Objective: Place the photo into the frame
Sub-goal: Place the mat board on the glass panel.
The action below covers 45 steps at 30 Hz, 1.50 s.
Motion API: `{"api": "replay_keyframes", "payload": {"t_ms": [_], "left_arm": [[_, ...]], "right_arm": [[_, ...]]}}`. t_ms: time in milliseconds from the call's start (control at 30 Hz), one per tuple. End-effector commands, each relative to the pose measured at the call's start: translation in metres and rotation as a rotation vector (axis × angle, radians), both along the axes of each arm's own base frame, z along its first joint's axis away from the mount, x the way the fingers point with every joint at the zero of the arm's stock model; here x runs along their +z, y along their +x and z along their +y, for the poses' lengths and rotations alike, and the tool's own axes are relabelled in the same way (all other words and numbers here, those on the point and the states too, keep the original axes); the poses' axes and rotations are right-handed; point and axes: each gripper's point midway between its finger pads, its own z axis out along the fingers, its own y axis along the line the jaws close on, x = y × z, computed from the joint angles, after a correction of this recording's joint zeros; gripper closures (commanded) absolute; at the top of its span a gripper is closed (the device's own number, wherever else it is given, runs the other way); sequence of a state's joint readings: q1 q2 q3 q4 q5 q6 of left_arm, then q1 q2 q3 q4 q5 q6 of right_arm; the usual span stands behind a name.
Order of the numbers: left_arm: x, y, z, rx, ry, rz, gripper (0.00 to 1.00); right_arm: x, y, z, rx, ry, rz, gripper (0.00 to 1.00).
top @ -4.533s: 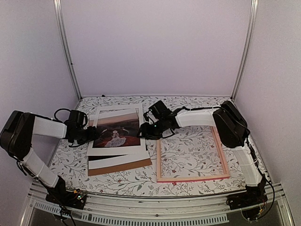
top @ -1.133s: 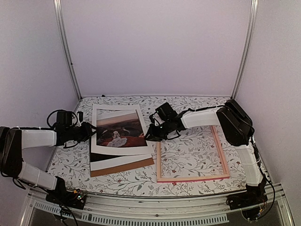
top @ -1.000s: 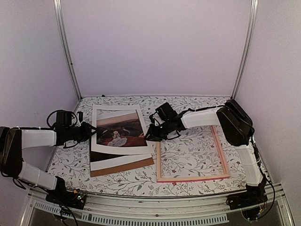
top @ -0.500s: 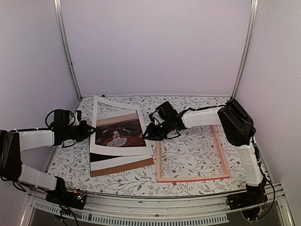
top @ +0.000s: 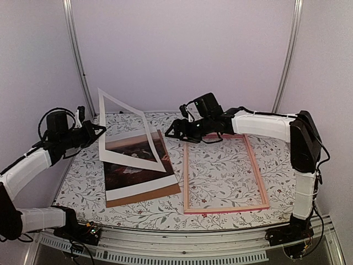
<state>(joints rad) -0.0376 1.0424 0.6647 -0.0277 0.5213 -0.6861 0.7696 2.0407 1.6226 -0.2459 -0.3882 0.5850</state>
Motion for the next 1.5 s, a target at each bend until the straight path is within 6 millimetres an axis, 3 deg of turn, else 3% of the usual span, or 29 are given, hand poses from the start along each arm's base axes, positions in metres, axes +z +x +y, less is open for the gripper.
{"api": "replay_keyframes", "payload": {"t_ms": [0,200,400,533,667,900,1033,1133,1300,1467], "left_arm": [[0.041,-0.009,-0.004,-0.027,-0.038,-0.057,1.00],[0.080,-0.023,-0.015,-0.073,-0.096,-0.122,1.00],[0.123,-0.039,-0.051,-0.173,-0.183,-0.183,1.00],[0.155,-0.052,-0.090,-0.258,-0.263,-0.242,1.00],[0.166,-0.060,-0.134,-0.324,-0.327,-0.242,1.00],[0.166,-0.074,-0.229,-0.472,-0.416,-0.218,1.00],[0.146,-0.077,-0.271,-0.496,-0.455,-0.181,1.00],[0.107,-0.070,-0.292,-0.479,-0.476,-0.102,1.00],[0.040,-0.055,-0.310,-0.422,-0.486,0.035,1.00],[-0.020,-0.042,-0.312,-0.340,-0.460,0.143,1.00]], "right_arm": [[0.042,0.008,-0.042,-0.065,-0.024,-0.084,0.10],[0.065,0.015,-0.100,-0.173,-0.070,-0.137,0.07],[0.072,0.031,-0.185,-0.342,-0.145,-0.156,0.07],[0.066,0.037,-0.247,-0.461,-0.189,-0.146,0.07],[0.065,0.041,-0.304,-0.569,-0.245,-0.147,0.07],[0.063,0.042,-0.360,-0.656,-0.315,-0.142,0.07],[0.066,0.041,-0.385,-0.702,-0.333,-0.148,0.07],[0.066,0.040,-0.394,-0.713,-0.340,-0.147,0.07],[0.059,0.040,-0.393,-0.700,-0.337,-0.132,0.07],[0.049,0.039,-0.388,-0.682,-0.318,-0.113,0.07]]}}
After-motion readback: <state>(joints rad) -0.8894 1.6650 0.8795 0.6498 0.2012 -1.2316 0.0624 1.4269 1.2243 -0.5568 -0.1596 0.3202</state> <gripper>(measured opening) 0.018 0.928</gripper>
